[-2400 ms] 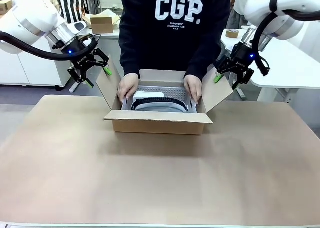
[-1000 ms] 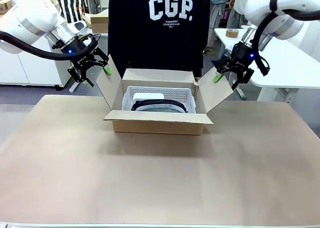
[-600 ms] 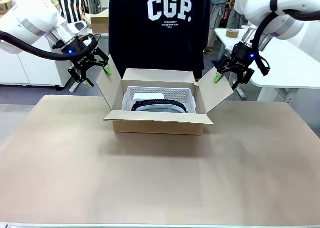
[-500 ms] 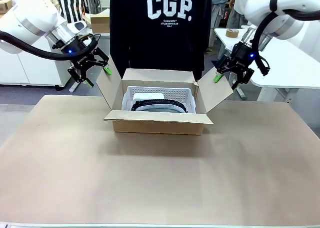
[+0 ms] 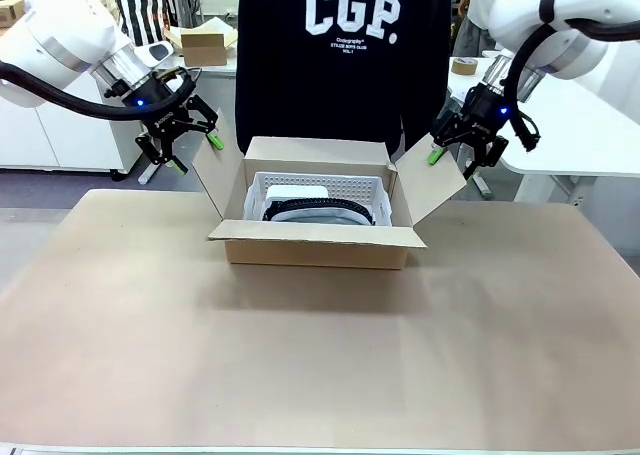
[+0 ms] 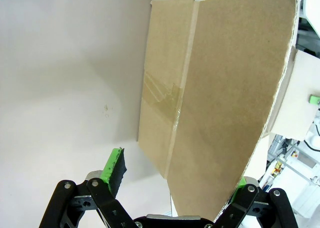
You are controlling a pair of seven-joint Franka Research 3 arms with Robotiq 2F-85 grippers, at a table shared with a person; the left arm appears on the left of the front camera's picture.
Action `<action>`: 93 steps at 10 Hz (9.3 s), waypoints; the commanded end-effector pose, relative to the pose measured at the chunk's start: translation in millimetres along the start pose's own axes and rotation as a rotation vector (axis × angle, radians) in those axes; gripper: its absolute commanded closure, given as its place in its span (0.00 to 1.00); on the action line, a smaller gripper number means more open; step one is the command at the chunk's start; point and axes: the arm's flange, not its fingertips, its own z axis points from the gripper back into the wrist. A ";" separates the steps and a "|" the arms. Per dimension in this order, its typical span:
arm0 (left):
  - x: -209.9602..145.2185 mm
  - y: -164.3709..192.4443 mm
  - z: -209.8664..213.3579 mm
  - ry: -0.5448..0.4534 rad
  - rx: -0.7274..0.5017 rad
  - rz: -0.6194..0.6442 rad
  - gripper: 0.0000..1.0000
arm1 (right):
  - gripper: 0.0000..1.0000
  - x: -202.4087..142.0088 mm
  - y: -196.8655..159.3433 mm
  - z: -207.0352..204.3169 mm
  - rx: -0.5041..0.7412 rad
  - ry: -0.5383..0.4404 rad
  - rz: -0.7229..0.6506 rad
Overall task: Pack the gift set into the box.
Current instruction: Lift both hands away from the flaps of the Package Box, then press and hold the closed box until the human finishes sealing it.
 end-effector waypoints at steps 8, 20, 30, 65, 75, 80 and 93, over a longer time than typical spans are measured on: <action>-92.7 -12.6 189.9 0.134 -0.534 -0.169 0.00 | 0.00 -103.3 -28.2 195.5 0.603 -0.092 -0.024; -132.7 105.0 206.6 0.192 -0.941 -0.174 0.00 | 0.00 -170.5 -134.9 225.8 0.885 -0.036 -0.144; -132.7 105.0 206.6 0.192 -0.941 -0.174 0.00 | 0.00 -170.5 -134.9 225.8 0.885 -0.036 -0.144; -132.7 105.0 206.6 0.192 -0.941 -0.174 0.00 | 0.00 -170.5 -134.9 225.8 0.885 -0.036 -0.144; -132.7 105.0 206.6 0.192 -0.941 -0.174 0.00 | 0.00 -170.5 -134.9 225.8 0.885 -0.036 -0.144; -132.7 105.0 206.6 0.192 -0.941 -0.174 0.00 | 0.00 -170.5 -134.9 225.8 0.885 -0.036 -0.144; -124.2 44.7 152.7 -0.204 -0.669 -0.738 0.00 | 0.00 -141.4 -30.3 161.2 0.739 -0.580 0.546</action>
